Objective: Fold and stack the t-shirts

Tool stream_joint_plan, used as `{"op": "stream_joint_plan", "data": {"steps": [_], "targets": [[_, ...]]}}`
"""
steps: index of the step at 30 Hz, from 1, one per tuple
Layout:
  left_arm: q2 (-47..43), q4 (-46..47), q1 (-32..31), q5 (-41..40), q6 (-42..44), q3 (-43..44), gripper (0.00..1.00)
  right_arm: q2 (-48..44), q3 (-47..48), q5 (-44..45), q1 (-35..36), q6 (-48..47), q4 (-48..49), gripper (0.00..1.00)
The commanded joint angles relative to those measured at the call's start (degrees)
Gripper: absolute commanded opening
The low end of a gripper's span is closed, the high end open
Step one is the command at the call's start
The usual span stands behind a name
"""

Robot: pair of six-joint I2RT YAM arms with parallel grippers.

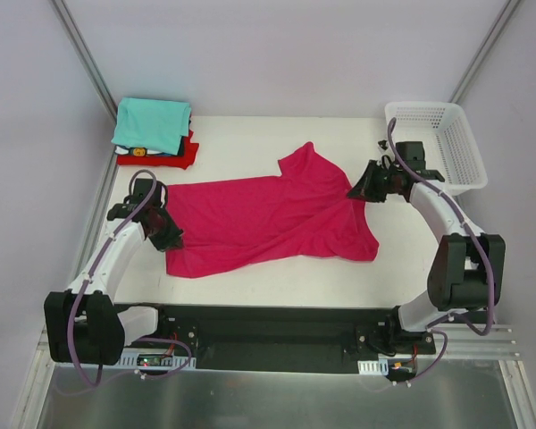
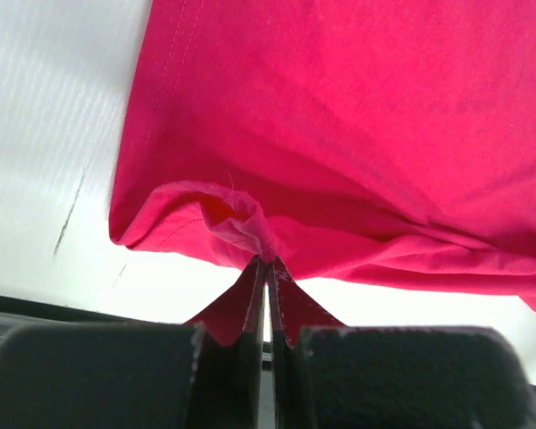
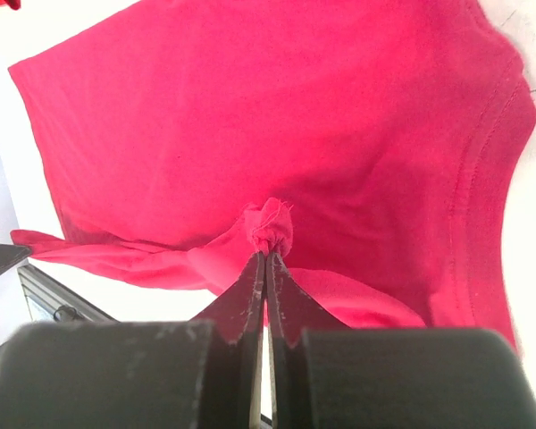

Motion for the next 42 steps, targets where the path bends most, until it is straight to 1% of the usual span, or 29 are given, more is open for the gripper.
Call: {"op": "stream_joint_plan", "data": {"steps": [1, 5, 7, 13, 17, 18, 22, 42], "targets": [[-2.93, -2.42, 0.53, 1.62, 0.46, 0.28, 0.00, -5.93, -0.38, -1.79, 0.42, 1.16, -1.74, 0.01], [-4.95, -4.36, 0.53, 0.49, 0.98, 1.25, 0.00, -9.44, -2.23, 0.05, 0.07, -0.16, -4.19, 0.01], [-5.30, -5.06, 0.53, -0.22, 1.07, 1.34, 0.00, -10.24, -2.93, -0.99, -0.54, -0.16, -4.55, 0.01], [-6.01, -5.68, 0.53, -1.19, 1.16, 0.99, 0.00, -9.36, -5.05, -1.97, -2.48, 0.28, -4.02, 0.01], [-5.92, -6.03, 0.53, -2.41, 1.33, 1.07, 0.00, -9.10, -5.05, -1.71, -2.39, 0.10, -3.93, 0.01], [-5.92, -6.20, 0.53, -2.68, 1.33, 1.07, 0.00, -9.01, -5.13, -1.79, -3.52, 0.01, -3.93, 0.01], [-6.01, -6.38, 0.44, -3.12, 1.33, 0.99, 0.00, -8.66, -5.14, -1.97, -4.32, -0.16, -3.93, 0.01], [-5.30, -6.73, 0.62, -4.52, 1.78, 0.64, 0.00, -7.08, -3.56, -1.44, -5.12, 0.19, -3.32, 0.01]]}}
